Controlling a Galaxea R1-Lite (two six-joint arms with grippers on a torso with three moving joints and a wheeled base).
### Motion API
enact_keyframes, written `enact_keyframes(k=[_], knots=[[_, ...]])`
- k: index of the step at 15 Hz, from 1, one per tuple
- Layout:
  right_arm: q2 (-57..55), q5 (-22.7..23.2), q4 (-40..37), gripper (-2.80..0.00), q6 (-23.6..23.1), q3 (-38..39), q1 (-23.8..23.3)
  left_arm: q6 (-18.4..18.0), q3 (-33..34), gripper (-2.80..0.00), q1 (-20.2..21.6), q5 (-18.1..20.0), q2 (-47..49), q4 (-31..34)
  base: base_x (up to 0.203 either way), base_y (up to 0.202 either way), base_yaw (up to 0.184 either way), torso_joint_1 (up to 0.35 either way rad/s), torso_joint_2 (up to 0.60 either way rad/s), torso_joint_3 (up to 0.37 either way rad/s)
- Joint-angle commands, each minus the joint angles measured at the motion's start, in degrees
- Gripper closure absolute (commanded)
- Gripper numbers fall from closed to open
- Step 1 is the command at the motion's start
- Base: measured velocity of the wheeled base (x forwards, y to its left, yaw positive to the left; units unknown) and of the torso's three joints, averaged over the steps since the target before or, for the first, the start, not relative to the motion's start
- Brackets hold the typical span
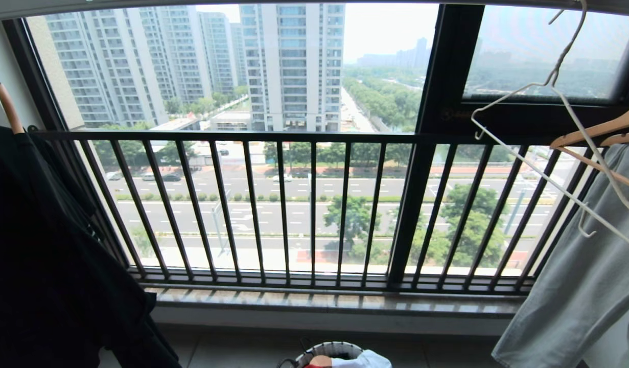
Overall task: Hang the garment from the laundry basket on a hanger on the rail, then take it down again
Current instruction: Pick up the clothes rack on the clothesline
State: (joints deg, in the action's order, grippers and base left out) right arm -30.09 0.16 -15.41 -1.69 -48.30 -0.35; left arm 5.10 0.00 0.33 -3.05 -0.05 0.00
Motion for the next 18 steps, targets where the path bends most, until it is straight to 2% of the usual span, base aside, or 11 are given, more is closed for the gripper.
enact_keyframes(k=[1,6,8,10,12,13,18], knots=[[-13.8,0.3,-4.1,0.00,0.2,-12.3,0.0,0.1,0.0,0.00,0.0,0.0,0.0,0.0,0.000,0.000,0.000,0.000,0.00,0.000],[-29.4,2.9,-19.1,0.00,0.5,-34.8,0.9,0.1,0.0,0.00,0.0,0.0,0.0,0.0,0.000,0.000,0.000,0.000,0.00,0.000],[-34.9,3.3,-23.6,0.00,0.6,-42.4,2.8,0.0,0.0,0.00,0.0,0.0,0.0,0.0,0.000,0.000,0.000,0.000,0.00,0.000],[-39.7,3.5,-28.1,0.00,0.6,-48.1,5.3,0.1,0.0,0.00,0.0,0.0,0.0,0.0,0.000,0.000,0.000,0.000,0.00,0.000],[-42.6,3.5,-30.0,0.00,0.6,-50.0,8.8,0.0,0.0,0.00,0.0,0.0,0.0,0.0,0.000,0.000,0.000,0.000,0.00,0.000],[-43.4,4.0,-30.2,-2.80,0.6,-50.1,10.3,0.0,0.0,0.00,0.0,0.0,0.0,0.0,0.000,0.000,0.000,0.000,0.00,0.000],[-47.0,4.9,-30.2,-2.80,0.6,-52.8,12.0,0.1,0.0,0.00,0.0,0.0,0.0,0.0,0.000,0.000,0.000,0.000,0.00,0.000]])
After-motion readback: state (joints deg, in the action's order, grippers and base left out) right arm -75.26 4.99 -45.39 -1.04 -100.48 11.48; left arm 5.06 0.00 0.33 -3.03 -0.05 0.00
